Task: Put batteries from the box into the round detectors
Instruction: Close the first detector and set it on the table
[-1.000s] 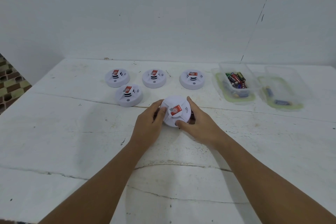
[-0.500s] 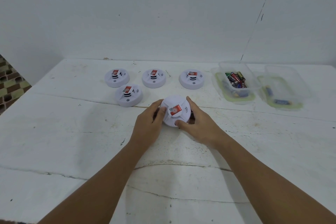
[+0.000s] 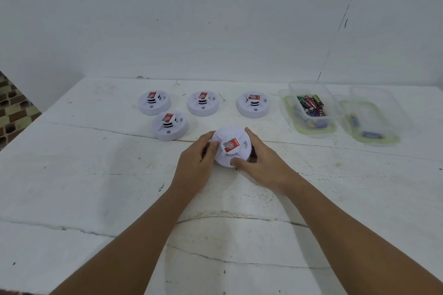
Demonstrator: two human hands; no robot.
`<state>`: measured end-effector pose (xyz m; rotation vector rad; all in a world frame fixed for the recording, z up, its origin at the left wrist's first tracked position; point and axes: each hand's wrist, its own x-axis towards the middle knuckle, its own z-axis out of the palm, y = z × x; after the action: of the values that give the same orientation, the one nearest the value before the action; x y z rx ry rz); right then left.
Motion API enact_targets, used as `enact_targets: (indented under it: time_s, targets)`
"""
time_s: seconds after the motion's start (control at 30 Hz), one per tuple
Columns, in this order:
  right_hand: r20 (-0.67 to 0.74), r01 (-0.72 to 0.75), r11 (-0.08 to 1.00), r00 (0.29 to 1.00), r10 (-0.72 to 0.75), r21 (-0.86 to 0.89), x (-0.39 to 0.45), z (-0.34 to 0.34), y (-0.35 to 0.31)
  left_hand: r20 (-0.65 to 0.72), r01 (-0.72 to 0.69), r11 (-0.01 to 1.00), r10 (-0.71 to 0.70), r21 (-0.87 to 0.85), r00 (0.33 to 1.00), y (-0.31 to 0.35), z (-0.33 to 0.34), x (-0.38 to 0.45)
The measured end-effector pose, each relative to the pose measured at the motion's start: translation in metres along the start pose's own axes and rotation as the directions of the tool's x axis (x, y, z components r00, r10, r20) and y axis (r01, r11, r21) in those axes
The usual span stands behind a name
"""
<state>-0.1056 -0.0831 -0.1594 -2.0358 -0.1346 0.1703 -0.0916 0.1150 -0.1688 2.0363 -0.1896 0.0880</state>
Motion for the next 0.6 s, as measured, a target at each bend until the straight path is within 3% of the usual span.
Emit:
enact_targets:
  time_s: [0.6]
  targets:
    - [0.012,-0.008,0.994,1.0,0.006,0.112,-0.0036,-0.0022,-0.008,0.008,-0.009,1.0,0.009,0.005,1.0,0.0019,-0.0006,-0.0015]
